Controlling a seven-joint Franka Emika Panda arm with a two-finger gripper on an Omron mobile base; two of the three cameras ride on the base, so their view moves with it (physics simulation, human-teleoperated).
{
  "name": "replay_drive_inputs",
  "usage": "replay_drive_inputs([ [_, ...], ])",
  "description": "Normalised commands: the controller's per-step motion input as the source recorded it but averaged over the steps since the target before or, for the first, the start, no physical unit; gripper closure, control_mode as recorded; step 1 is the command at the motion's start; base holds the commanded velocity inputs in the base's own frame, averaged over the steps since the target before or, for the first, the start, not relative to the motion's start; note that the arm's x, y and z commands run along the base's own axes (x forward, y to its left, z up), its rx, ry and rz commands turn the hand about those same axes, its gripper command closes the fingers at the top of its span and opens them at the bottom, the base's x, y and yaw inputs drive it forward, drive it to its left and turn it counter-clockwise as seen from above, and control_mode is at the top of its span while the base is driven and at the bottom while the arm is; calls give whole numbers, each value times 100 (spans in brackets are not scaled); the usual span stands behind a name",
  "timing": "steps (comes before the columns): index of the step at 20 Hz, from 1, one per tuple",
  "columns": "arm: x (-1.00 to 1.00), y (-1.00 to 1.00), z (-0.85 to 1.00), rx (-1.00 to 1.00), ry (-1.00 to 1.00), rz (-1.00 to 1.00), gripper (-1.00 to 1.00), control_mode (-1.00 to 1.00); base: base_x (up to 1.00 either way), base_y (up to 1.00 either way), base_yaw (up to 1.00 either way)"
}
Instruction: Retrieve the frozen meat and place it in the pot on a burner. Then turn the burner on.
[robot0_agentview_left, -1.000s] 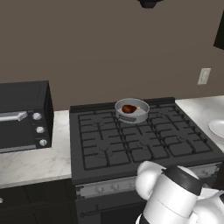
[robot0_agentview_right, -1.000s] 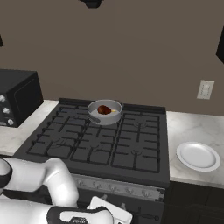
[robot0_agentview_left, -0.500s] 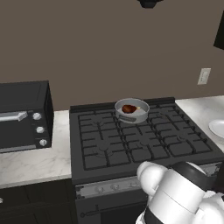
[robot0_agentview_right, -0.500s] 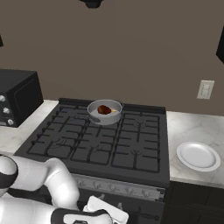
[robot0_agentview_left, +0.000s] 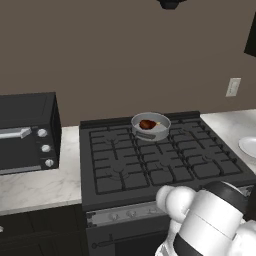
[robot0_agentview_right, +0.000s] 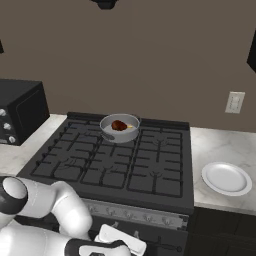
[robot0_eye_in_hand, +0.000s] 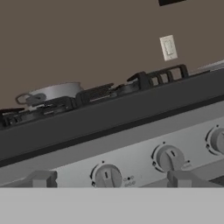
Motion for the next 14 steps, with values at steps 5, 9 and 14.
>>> replay_drive_inputs([
  [5, 0, 22, 0, -3, 0, 3, -100, -100, 0, 0, 0],
  [9, 0, 25, 0, 0, -1, 0, -100, -100, 0, 0, 0],
  [14, 0, 3, 11, 0, -6, 0, -100, -100, 0, 0, 0],
])
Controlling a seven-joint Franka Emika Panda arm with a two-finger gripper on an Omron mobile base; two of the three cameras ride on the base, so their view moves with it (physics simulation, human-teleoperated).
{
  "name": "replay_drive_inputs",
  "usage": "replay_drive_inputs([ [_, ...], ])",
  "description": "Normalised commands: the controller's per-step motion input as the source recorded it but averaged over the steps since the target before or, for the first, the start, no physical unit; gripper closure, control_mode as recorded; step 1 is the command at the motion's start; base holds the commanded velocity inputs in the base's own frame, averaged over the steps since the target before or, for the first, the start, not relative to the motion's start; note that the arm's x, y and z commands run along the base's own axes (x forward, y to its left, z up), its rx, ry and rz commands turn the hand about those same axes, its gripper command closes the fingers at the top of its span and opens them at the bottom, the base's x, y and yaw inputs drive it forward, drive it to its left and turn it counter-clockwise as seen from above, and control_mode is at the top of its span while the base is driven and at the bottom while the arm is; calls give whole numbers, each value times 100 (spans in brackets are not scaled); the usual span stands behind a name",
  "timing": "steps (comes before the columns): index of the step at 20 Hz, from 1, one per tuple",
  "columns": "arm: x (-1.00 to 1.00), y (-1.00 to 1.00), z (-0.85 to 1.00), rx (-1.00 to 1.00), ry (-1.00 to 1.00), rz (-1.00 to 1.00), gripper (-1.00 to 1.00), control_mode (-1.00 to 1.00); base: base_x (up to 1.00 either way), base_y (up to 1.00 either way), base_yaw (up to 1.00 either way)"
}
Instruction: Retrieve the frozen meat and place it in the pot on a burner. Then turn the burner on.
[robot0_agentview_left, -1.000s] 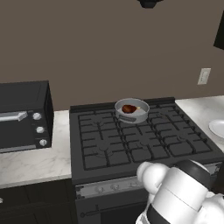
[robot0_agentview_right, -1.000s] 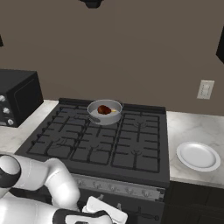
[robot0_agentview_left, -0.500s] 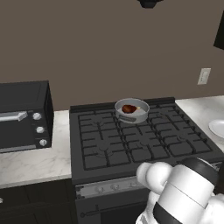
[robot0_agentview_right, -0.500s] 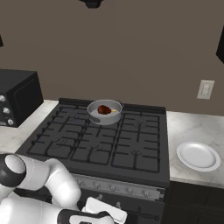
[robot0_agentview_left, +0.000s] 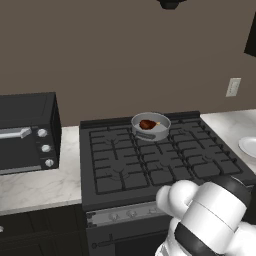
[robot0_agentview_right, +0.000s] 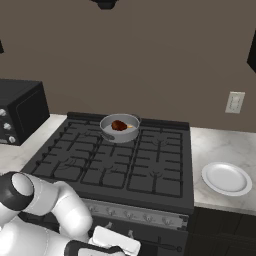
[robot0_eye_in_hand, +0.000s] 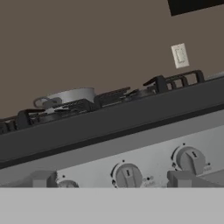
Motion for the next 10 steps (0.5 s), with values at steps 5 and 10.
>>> replay_drive_inputs([
  [5, -2, 0, 36, 0, -2, 0, -100, -100, 0, 0, 0],
  [10, 5, 0, 17, -4, 0, 0, -100, -100, 0, 0, 0],
])
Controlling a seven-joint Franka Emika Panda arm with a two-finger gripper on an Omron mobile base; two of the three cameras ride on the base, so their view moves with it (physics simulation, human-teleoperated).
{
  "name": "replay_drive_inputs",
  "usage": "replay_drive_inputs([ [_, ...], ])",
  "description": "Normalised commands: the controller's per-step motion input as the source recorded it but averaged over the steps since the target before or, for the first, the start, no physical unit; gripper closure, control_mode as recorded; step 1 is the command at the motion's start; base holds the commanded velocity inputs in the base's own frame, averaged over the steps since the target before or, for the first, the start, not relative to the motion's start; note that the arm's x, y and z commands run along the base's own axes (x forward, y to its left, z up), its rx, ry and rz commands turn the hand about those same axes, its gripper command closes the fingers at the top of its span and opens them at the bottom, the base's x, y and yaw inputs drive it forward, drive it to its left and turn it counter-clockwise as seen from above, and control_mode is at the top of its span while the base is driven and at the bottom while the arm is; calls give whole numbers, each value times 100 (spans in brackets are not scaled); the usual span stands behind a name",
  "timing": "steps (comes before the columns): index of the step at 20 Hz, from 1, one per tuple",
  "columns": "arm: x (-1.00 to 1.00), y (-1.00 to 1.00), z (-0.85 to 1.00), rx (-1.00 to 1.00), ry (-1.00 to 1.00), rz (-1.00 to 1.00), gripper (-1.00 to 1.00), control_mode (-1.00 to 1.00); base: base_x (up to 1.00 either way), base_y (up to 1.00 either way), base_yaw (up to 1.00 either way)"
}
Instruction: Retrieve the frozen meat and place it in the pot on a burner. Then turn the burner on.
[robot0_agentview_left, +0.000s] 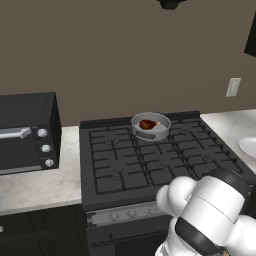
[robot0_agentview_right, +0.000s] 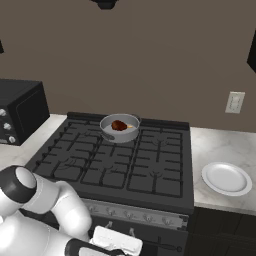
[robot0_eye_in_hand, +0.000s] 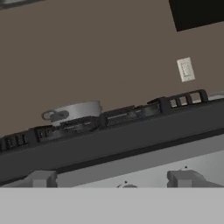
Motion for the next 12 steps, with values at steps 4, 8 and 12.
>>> replay_drive_inputs([
  [4, 4, 6, 4, -7, 8, 0, -100, -100, 0, 0, 0],
  [8, 13, 10, 0, -7, 6, 0, -100, -100, 0, 0, 0],
  [12, 16, 0, 1, -2, 0, 0, -100, -100, 0, 0, 0],
])
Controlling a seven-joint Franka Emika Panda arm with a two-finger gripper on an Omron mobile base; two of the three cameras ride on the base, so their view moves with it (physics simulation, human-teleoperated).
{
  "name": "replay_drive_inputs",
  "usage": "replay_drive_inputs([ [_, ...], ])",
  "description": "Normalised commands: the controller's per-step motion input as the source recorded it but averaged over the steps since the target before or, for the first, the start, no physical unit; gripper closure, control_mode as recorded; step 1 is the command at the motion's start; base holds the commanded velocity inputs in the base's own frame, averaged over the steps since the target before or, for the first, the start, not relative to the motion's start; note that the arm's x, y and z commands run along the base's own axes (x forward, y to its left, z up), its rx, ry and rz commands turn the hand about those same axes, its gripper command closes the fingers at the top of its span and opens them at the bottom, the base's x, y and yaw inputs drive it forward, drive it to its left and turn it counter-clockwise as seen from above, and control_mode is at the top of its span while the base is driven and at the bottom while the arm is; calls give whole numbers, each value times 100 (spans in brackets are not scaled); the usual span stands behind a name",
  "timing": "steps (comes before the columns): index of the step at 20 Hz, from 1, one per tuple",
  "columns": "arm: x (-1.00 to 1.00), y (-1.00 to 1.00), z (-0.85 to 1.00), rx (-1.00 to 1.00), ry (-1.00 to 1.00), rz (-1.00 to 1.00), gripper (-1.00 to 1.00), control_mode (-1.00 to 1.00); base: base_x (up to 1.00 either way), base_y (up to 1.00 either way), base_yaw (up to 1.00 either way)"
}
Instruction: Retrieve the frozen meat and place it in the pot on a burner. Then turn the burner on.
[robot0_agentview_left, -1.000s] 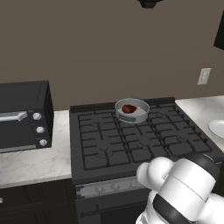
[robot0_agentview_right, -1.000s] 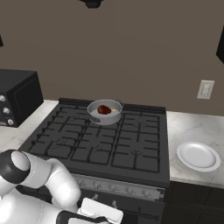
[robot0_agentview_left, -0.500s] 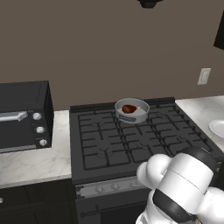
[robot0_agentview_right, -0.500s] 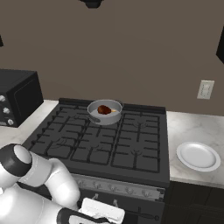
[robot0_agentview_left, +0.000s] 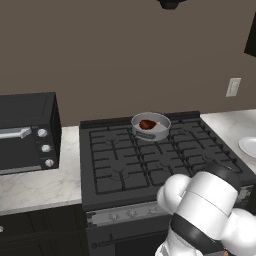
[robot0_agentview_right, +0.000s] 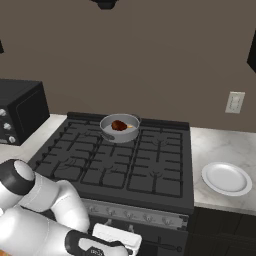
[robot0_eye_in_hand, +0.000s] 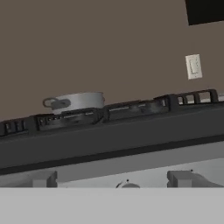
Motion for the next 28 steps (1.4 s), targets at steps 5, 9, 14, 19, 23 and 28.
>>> replay_drive_inputs([
  [5, 16, 0, 5, 0, 0, 0, -100, -100, 0, 0, 0],
  [9, 23, 0, 0, 0, 0, 0, -100, -100, 0, 0, 0],
  [14, 28, 0, 0, 0, 0, 0, -100, -100, 0, 0, 0],
  [19, 9, 1, -2, 0, 0, 0, -100, -100, 0, 0, 0],
  [23, 0, 11, -12, 0, 0, 3, -100, -100, 0, 0, 0],
  [28, 0, 2, -4, 0, 0, 3, -100, -100, 0, 0, 0],
])
